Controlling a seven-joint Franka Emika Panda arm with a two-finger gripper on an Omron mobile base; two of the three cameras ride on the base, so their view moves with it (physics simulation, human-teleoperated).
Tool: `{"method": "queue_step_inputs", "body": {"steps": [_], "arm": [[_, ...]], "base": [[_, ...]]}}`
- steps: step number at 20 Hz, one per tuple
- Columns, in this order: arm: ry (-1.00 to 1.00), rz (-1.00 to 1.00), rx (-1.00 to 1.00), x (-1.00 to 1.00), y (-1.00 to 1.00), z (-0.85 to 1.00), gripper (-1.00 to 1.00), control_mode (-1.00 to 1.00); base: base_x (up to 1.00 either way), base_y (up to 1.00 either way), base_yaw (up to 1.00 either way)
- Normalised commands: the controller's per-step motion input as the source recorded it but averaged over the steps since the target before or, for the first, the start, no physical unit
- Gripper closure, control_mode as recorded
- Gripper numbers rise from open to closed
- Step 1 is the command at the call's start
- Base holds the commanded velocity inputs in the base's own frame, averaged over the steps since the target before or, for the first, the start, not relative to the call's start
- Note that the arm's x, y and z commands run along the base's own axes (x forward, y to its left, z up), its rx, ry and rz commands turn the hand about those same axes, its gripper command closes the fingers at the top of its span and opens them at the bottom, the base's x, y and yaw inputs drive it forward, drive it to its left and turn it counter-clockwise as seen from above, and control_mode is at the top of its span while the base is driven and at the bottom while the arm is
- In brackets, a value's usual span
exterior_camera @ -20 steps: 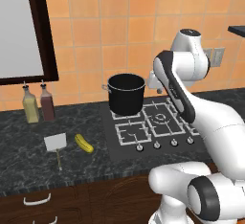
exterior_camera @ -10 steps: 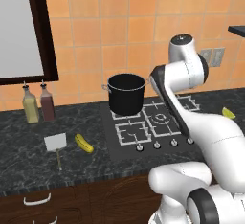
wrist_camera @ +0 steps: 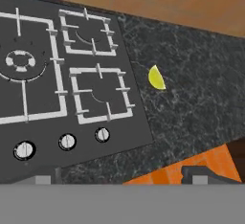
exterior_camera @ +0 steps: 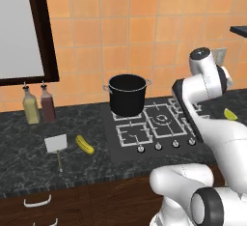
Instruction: Put the cucumber and lemon wedge in the pot. Retrieve the spatula and lightly stir the vegetables in the pot.
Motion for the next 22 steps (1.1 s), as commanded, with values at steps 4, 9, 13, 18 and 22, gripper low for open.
{"method": "queue_step_inputs", "body": {"steps": [4,9,13,18,22], "arm": [[0.0,-0.13,0.05,0.1,-1.0,-0.23,-1.0,-1.0],[0.01,-0.03,0.15,0.12,-1.0,-0.51,-1.0,-1.0],[0.0,0.0,0.17,0.07,-0.98,-0.53,-1.0,-1.0],[0.0,0.0,0.22,0.26,-0.84,-0.35,-1.0,-1.0],[0.02,0.0,0.09,0.5,-0.8,-0.26,-1.0,-1.0]], "base": [[0.0,0.0,0.0],[0.0,0.0,0.0],[0.0,0.0,0.0],[0.0,0.0,0.0],[0.0,0.0,0.0]]}}
